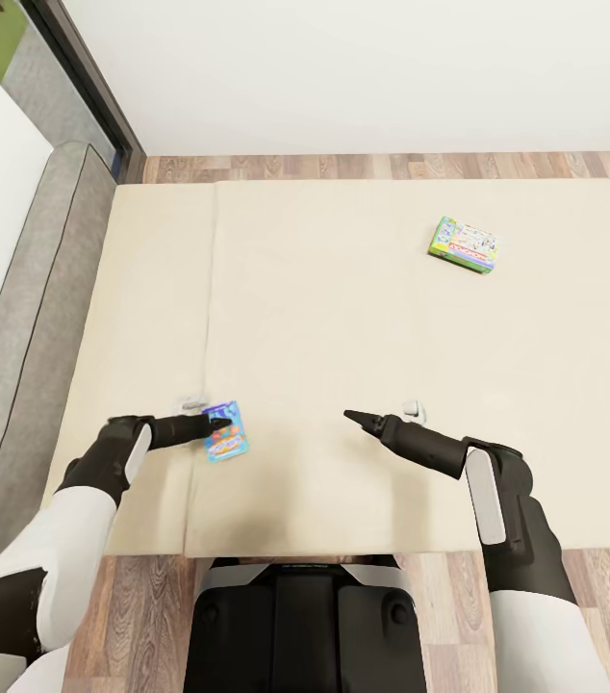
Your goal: Put all the toys in the child's room - the three board games (two on the bed and one on the table), the two jigsaw puzzles on the table, and the tennis ball on the table - inside the toy box on the table in the child's room.
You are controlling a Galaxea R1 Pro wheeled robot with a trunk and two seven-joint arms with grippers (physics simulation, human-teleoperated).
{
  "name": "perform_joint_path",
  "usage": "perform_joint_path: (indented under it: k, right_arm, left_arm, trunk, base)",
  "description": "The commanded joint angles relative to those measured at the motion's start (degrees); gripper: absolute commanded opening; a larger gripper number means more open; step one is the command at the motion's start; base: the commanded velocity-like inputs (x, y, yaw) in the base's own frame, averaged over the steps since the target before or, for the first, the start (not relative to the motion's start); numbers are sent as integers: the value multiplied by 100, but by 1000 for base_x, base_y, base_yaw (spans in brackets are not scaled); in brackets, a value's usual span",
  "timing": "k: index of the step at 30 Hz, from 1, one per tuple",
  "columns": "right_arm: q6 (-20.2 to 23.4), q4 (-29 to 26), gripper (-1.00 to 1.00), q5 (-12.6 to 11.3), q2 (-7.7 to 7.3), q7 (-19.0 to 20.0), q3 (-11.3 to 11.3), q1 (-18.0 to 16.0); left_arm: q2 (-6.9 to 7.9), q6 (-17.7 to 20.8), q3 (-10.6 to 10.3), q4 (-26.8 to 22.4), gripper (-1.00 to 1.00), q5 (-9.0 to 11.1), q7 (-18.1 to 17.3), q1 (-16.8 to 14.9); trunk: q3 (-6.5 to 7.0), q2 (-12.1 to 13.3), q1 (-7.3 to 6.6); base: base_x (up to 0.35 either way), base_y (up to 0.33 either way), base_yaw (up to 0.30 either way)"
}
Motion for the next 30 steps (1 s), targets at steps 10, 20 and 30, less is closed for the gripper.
perform_joint_path:
  k: [10, 20, 30]
  right_arm:
    - [25, -1, 100, 36, 6, 52, -16, 17]
    - [25, -16, 100, 36, -30, 80, -24, 22]
    - [25, -18, 100, 36, -137, 272, -74, 22]
  left_arm:
    - [-73, 86, -20, -5, 100, -57, -29, -67]
    - [-238, 108, -39, 11, 100, -72, -7, -74]
    - [-318, 109, -196, 52, 100, -81, 80, -74]
  trunk:
    - [-6, -9, 3]
    - [-6, -9, 3]
    - [-6, -9, 3]
  base:
    - [0, 0, 0]
    - [0, 0, 0]
    - [0, 0, 0]
